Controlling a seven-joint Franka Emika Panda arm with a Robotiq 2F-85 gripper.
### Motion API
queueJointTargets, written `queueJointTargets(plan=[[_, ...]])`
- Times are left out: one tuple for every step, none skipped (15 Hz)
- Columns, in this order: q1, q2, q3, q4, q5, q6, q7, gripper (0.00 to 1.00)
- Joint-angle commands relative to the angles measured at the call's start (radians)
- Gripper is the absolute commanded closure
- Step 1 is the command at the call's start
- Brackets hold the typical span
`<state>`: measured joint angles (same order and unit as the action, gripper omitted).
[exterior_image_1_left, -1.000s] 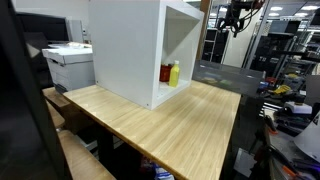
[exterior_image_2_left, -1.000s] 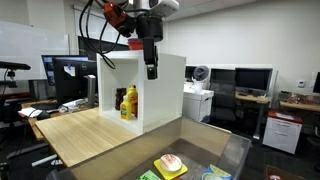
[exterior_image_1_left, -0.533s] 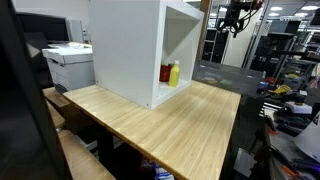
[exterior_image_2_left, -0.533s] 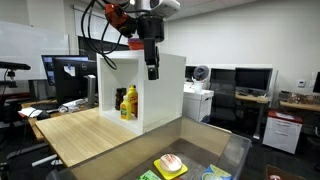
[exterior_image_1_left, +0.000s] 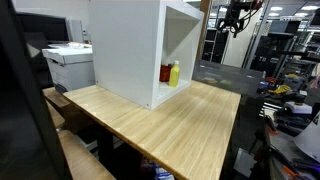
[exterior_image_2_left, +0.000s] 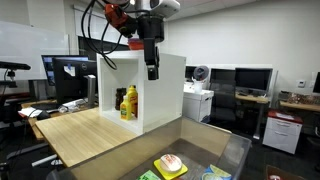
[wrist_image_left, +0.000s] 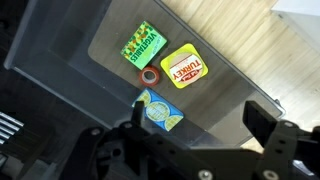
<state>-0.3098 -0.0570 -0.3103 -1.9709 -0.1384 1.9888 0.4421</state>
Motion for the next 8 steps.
queueJointTargets(plan=[[-0.011,-0.009,-0.003,0.007,0.017,-0.063,0.043,0.0],[-0.013,-0.013,-0.006,0.002,0.016,-0.075,0.052,0.0],[-0.015,-0.018,-0.01,-0.003,0.017,-0.086,0.063,0.0],[-0.018,-0.021,-0.014,-0.007,0.018,-0.097,0.073,0.0],[-0.02,-0.023,-0.018,-0.011,0.02,-0.103,0.083,0.0],[-0.022,-0.022,-0.023,-0.013,0.021,-0.104,0.09,0.0],[-0.025,-0.019,-0.028,-0.015,0.024,-0.102,0.101,0.0],[-0.028,-0.017,-0.032,-0.015,0.028,-0.107,0.107,0.0]])
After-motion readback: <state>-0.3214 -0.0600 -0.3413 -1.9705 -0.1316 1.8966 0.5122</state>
